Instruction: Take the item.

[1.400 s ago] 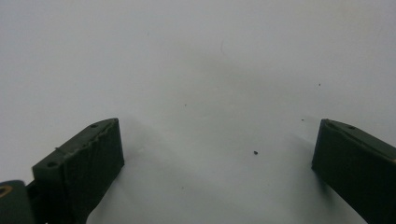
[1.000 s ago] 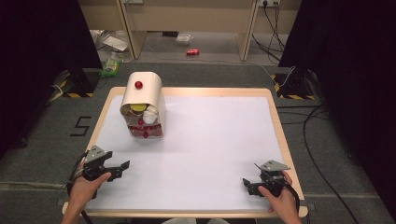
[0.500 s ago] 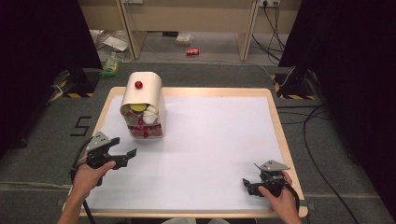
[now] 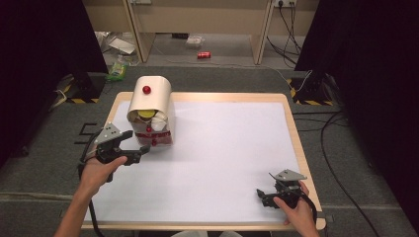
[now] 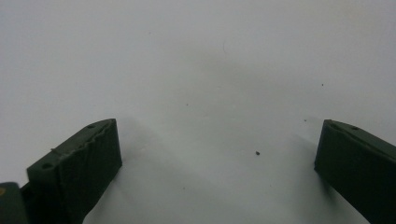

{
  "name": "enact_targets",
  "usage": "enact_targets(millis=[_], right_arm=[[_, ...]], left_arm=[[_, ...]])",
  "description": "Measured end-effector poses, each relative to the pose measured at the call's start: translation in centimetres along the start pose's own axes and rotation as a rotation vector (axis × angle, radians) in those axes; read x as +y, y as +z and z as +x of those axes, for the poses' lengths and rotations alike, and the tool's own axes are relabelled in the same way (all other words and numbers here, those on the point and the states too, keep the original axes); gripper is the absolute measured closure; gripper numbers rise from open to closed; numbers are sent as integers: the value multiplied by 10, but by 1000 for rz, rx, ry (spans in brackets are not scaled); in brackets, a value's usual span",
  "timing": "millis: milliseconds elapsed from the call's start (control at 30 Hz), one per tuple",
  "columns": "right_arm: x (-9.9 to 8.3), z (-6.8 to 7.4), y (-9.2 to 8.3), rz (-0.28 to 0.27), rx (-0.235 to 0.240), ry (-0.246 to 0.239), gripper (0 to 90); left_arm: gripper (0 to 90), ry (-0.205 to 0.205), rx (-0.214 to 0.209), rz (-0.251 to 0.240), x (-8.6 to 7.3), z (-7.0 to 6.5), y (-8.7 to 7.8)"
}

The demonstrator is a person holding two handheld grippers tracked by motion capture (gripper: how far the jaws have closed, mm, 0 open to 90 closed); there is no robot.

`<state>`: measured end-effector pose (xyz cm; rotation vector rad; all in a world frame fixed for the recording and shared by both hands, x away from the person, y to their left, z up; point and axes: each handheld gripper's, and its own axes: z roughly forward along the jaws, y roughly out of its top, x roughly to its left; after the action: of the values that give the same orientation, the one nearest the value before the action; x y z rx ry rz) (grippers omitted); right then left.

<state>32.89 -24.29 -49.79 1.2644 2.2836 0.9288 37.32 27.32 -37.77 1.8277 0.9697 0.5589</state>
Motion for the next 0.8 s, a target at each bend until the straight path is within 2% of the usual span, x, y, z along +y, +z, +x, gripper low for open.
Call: enact_targets(millis=[233, 333, 800], right_arm=[[0, 0, 0, 1, 0, 0, 9], [0, 0, 0, 1, 0, 0, 9], [0, 0, 0, 2, 1, -1, 8]], left_arm=[[154, 31, 2, 10, 17, -2, 9], [155, 30, -14, 2, 22, 0, 12], [156, 50, 4, 32, 31, 7, 33]])
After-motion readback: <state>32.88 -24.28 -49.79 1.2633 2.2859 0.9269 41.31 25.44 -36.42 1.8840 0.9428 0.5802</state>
